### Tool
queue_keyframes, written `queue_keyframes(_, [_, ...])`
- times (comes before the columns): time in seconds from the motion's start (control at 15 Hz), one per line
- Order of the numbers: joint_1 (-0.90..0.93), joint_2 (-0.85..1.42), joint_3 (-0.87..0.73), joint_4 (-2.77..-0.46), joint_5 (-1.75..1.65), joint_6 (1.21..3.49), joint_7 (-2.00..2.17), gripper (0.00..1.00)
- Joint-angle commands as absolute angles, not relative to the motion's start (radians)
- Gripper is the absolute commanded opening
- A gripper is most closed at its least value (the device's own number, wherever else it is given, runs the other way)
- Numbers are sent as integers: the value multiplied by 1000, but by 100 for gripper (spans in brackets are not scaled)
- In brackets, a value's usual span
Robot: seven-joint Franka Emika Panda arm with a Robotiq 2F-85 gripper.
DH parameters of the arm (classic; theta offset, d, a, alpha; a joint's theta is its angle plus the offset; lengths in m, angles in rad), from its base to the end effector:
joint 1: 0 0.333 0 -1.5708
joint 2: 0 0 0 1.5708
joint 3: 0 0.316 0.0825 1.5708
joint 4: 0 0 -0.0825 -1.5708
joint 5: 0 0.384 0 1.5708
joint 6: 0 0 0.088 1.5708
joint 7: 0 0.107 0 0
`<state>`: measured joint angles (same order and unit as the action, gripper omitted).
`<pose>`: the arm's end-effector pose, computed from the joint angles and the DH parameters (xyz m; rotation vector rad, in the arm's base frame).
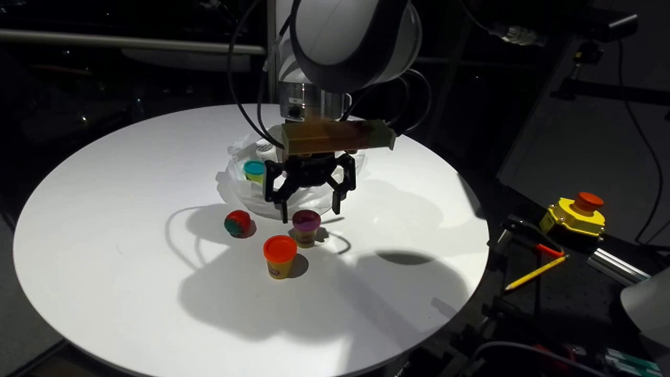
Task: Pick up the objects from the table and put them on the plastic
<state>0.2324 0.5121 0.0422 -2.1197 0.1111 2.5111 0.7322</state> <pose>0.5397 0.1518 0.1565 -3.0012 0.8557 0.2266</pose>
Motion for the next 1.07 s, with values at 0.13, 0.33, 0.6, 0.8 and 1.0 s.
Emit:
queue_keyframes(0.13, [214,531,72,-2138,181,2574,656,100])
queue_keyframes(0.33, [215,533,71,-2153,203,2639,630,66])
queue_keyframes(0.6, [221,518,65,-2177,223,2670,629,35])
queue_keyframes(0.8, [244,458,47,-2208,205,2625,662,28])
queue_keyframes(1.0, [235,383,61,-2219,206,2529,652,28])
